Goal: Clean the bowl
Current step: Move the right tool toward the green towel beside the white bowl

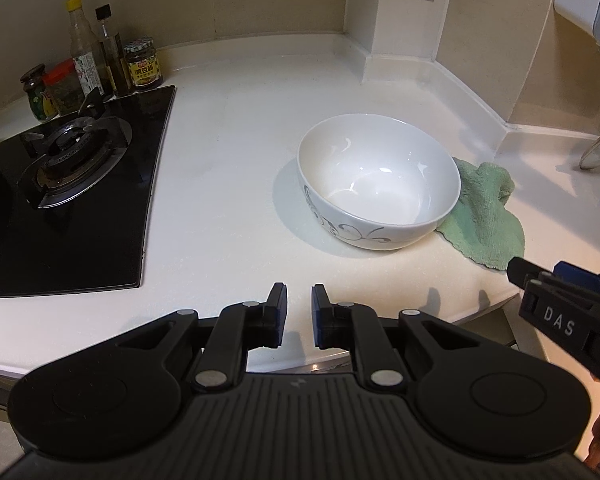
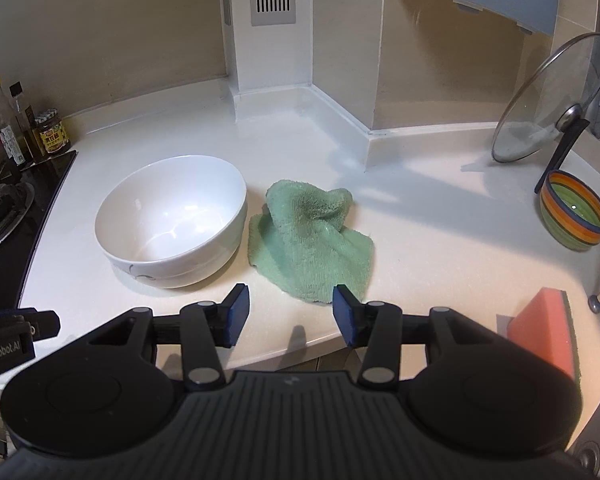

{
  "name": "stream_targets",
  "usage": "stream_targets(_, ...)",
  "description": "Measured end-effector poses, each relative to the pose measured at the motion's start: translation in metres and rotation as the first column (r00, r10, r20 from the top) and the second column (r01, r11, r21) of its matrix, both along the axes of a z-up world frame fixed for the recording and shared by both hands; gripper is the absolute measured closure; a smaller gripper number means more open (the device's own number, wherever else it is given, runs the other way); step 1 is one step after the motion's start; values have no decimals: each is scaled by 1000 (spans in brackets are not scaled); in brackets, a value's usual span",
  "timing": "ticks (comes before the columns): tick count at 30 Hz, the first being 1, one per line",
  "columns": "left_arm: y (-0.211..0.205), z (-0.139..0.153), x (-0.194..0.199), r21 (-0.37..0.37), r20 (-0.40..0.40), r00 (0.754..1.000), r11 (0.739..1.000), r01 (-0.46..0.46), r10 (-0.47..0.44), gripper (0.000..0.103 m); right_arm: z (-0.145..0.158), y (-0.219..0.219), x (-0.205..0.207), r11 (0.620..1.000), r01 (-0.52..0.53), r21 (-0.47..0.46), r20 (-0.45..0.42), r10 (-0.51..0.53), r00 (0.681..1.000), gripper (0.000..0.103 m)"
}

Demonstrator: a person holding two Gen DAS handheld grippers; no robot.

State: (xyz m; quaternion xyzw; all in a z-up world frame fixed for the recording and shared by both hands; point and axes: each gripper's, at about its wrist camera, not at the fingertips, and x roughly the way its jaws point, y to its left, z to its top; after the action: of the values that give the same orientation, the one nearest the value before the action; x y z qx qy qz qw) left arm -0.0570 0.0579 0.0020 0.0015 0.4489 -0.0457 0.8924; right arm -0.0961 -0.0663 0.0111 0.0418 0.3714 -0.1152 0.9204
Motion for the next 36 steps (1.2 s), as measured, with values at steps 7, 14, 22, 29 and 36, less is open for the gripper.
stream_targets(7, 5, 5, 6, -8, 16, 999, 1000, -28, 28, 88, 1, 3, 2, 1000, -13, -11, 7, 13, 1000, 62)
stream_targets(14, 7, 9, 22, -4, 11, 997, 997, -76, 76, 88, 0, -1, 16, 999, -47, -16, 4, 47, 999, 62)
stream_targets(22, -2, 11, 37, 9, 6, 994, 994, -110, 110, 88, -2, -13, 35, 996, -86, -11, -1, 86, 996, 62)
stream_targets(29, -8, 11, 49, 22, 3, 991, 990, -137, 137, 88, -4, -22, 46, 993, -120, 3, -4, 120, 993, 62)
stream_targets(36, -13, 11, 59, 31, -5, 988, 988, -152, 153, 88, -5, -29, 54, 989, -148, 2, -2, 148, 989, 62)
